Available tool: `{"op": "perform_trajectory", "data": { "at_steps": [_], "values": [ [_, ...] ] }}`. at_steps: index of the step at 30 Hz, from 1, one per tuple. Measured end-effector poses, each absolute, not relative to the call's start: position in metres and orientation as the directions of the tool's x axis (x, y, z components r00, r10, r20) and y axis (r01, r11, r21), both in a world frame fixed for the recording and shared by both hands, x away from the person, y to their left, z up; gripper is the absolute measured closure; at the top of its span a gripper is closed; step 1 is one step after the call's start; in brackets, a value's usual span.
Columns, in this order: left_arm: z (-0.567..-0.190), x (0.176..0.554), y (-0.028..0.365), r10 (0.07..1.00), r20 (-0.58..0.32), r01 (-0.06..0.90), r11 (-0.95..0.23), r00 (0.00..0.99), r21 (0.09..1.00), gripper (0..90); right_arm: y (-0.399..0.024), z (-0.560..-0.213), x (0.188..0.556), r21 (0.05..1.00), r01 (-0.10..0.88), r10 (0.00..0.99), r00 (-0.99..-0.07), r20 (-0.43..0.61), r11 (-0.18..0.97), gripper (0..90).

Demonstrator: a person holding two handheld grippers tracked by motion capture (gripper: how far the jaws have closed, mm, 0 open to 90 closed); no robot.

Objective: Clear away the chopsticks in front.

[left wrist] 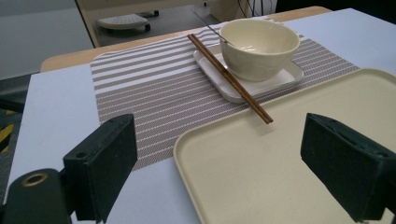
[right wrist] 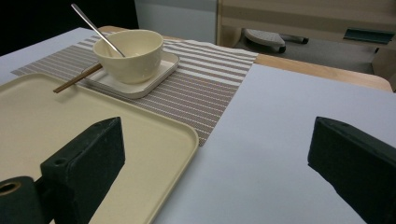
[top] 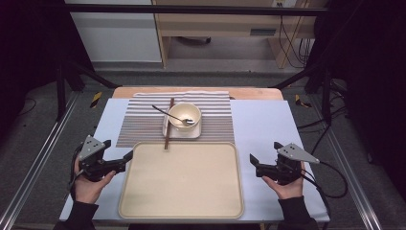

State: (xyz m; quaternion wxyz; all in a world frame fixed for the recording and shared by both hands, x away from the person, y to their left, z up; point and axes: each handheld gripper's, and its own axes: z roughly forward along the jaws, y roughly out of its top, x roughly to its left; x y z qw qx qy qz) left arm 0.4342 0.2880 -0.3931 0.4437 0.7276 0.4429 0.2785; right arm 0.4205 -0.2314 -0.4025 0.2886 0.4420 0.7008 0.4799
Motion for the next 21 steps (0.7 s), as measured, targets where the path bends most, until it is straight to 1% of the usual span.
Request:
{"op": "perform_trajectory", "data": {
  "at_steps": [4,12,21],
  "values": [
    [-0.387,0.444,0.278,0.885,0.031,0.382,-0.232,0.464,0.895,10.5,-0.231,-0.402,0.42,0.93,0.339,0.897,-0.442,0.021,0.145,4.2],
    [-0.382,0.459,0.263,0.879,0.028,0.374,-0.231,0.476,0.898,11.2,-0.23,-0.4,0.418,0.93,0.332,0.898,-0.439,0.004,0.159,4.1],
    [-0.388,0.484,0.245,0.881,0.019,0.395,-0.231,0.473,0.889,12.7,-0.227,-0.4,0.418,0.928,0.336,0.895,-0.446,0.008,0.16,4.2]
  ]
}}
